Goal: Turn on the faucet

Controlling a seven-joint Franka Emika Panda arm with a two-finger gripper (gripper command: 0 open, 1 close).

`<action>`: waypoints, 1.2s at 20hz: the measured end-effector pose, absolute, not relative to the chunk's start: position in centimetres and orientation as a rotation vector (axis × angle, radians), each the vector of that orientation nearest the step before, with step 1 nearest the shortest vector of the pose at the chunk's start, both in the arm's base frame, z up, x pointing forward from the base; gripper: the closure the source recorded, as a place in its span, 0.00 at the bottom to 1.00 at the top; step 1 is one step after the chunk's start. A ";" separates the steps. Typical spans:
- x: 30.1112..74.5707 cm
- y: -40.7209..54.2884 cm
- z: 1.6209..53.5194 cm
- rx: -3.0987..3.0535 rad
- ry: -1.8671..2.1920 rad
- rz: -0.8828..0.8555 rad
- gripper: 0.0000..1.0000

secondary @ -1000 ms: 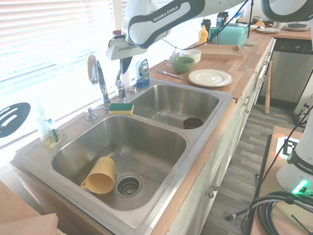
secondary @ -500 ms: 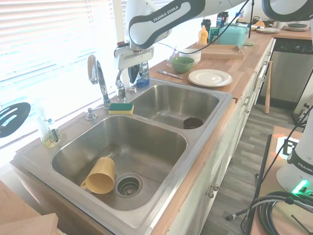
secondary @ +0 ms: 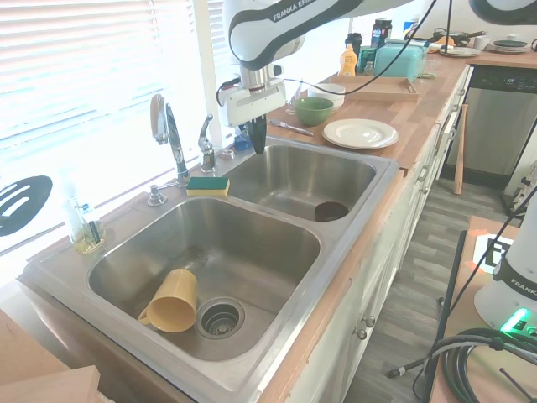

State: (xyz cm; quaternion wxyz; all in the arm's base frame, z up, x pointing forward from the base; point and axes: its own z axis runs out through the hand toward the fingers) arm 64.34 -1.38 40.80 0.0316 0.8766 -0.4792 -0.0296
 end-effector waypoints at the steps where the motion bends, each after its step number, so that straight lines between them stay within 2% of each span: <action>1: 63.7 -1.4 41.0 2.699 -1.475 -0.097 1.00; 12: 57.2 -1.2 41.2 2.700 -1.449 -0.119 1.00; 13: 56.3 -1.2 41.2 2.703 -1.445 -0.114 0.00; 18: 52.9 -1.4 41.8 2.713 -1.451 -0.099 0.00; 24: 52.1 -1.1 41.9 2.721 -1.446 -0.091 0.00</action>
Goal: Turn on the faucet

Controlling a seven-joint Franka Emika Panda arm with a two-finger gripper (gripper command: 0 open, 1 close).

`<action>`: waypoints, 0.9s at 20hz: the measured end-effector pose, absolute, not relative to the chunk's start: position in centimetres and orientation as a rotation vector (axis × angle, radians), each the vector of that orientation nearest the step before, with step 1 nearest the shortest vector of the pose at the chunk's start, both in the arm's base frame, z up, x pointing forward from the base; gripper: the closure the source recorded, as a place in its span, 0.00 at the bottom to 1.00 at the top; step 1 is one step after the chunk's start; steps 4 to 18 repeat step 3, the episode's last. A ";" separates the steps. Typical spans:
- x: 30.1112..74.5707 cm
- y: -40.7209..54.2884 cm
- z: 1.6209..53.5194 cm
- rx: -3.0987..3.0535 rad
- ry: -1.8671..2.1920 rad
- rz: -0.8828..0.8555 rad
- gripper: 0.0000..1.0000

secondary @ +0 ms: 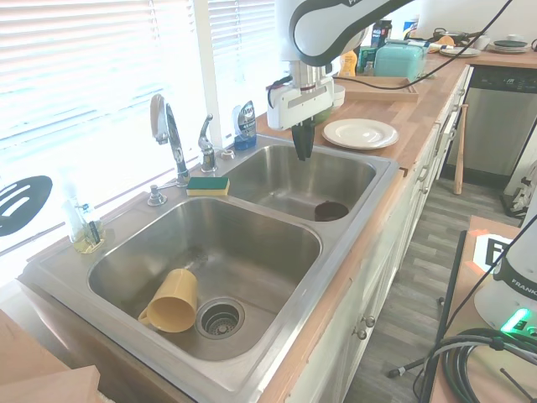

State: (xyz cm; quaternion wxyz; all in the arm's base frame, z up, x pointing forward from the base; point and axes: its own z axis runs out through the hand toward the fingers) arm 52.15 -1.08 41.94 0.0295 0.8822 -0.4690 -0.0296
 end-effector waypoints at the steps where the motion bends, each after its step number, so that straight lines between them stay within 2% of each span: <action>1: 52.1 -1.1 42.0 2.721 -1.446 -0.090 0.00; 18: 52.1 -1.1 42.1 2.722 -1.448 -0.087 0.00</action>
